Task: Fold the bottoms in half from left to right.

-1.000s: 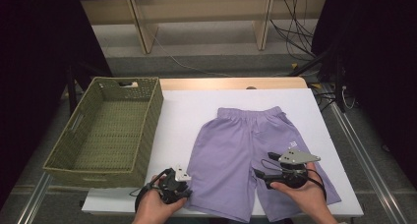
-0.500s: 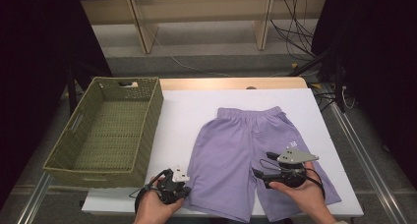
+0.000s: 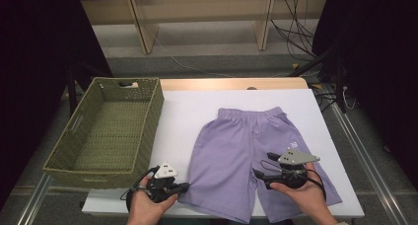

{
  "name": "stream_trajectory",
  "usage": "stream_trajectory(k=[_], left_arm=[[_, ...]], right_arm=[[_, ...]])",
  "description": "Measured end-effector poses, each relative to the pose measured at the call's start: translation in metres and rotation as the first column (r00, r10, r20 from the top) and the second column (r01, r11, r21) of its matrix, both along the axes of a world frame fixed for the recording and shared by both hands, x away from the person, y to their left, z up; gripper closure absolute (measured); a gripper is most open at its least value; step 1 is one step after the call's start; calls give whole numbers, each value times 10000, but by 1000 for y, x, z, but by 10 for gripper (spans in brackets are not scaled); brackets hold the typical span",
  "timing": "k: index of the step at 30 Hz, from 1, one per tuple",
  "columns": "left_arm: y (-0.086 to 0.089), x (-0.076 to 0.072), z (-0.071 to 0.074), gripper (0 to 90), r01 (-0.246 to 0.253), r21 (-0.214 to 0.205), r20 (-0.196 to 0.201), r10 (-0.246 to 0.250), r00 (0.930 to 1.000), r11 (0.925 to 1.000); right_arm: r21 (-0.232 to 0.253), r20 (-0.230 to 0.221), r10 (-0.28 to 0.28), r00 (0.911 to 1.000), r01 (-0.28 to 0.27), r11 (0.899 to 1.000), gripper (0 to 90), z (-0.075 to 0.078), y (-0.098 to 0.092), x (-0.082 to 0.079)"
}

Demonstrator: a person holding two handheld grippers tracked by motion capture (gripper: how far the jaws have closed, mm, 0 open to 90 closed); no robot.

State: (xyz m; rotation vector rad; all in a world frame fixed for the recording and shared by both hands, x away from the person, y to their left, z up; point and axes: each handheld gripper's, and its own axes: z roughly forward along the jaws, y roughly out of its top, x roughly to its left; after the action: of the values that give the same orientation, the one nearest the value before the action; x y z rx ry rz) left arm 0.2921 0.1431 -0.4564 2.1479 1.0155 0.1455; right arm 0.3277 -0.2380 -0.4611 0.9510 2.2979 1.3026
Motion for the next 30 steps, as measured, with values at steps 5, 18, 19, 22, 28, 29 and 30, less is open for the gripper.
stream_trajectory(k=[5, 18, 19, 22, 28, 29, 30], left_arm=[[1, -2, 1, 896, 98, -126, -57, -99, 9999, 9999], [7, -19, 2, 896, 357, -52, 14, -357, 9994, 9993], [8, -20, 3, 896, 367, -65, -2, -367, 9993, 9993], [10, -24, 2, 896, 418, -36, -44, -419, 9991, 9991], [14, -28, 2, 896, 434, -84, -86, -435, 9990, 9990], [15, -28, 2, 896, 418, -125, -99, -419, 9991, 9990], [16, -29, 2, 896, 409, -130, -98, -411, 9991, 9991]], right_arm=[[118, -70, -10, 10000, 11, 9999, 232, 1, 1, 2], [5, -363, 186, 9992, -186, 9998, 248, 13, 34, 37], [-15, -398, 194, 9990, -195, 9998, 249, 14, 39, 41], [-95, -443, 274, 9986, -279, 9996, 257, 17, 54, 56], [-344, -789, 293, 9965, -321, 9989, 265, 18, 86, 91], [-453, -882, 290, 9957, -331, 9984, 265, 17, 91, 97], [-538, -899, 285, 9955, -334, 9980, 265, 17, 96, 103]])
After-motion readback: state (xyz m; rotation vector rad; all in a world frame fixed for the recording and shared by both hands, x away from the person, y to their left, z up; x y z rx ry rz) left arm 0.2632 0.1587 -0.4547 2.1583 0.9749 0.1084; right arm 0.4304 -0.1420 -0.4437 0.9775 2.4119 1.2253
